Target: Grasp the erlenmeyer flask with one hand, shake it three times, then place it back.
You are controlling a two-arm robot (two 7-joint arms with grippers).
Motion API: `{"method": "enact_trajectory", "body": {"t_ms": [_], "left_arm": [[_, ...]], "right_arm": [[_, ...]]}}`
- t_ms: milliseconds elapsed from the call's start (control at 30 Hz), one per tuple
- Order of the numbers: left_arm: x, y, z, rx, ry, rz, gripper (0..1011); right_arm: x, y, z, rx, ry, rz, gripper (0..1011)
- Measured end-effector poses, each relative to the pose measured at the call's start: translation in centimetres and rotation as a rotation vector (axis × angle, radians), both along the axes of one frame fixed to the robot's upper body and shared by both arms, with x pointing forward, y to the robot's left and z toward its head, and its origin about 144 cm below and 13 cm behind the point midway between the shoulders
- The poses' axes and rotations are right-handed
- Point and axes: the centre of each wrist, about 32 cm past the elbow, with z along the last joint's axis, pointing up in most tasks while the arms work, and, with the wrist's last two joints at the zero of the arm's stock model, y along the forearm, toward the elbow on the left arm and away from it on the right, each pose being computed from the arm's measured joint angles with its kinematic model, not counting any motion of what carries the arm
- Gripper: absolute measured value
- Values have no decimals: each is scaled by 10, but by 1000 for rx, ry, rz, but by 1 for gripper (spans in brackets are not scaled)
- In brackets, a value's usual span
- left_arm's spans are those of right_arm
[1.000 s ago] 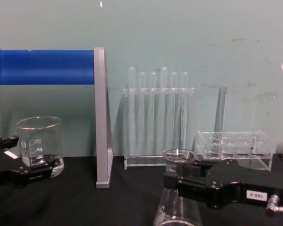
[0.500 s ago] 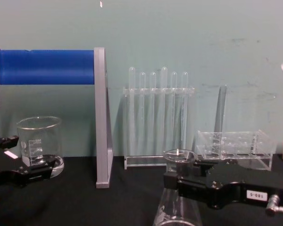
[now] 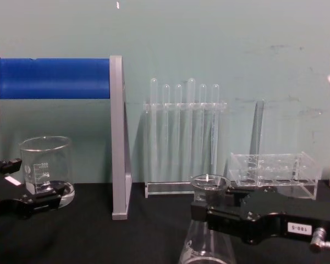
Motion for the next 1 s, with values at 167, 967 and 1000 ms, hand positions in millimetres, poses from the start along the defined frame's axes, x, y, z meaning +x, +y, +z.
{"method": "enact_trajectory", "body": {"t_ms": [167, 967, 1000], "left_arm": [[0, 0, 0, 0, 0, 0, 1001], [0, 0, 0, 0, 0, 0, 1001], [0, 0, 0, 0, 0, 0, 1001]], "right_arm": [[0, 0, -1, -5, 4, 0, 565], [0, 0, 0, -2, 1, 0, 1003], [0, 0, 0, -1, 1, 0, 1003]]}}
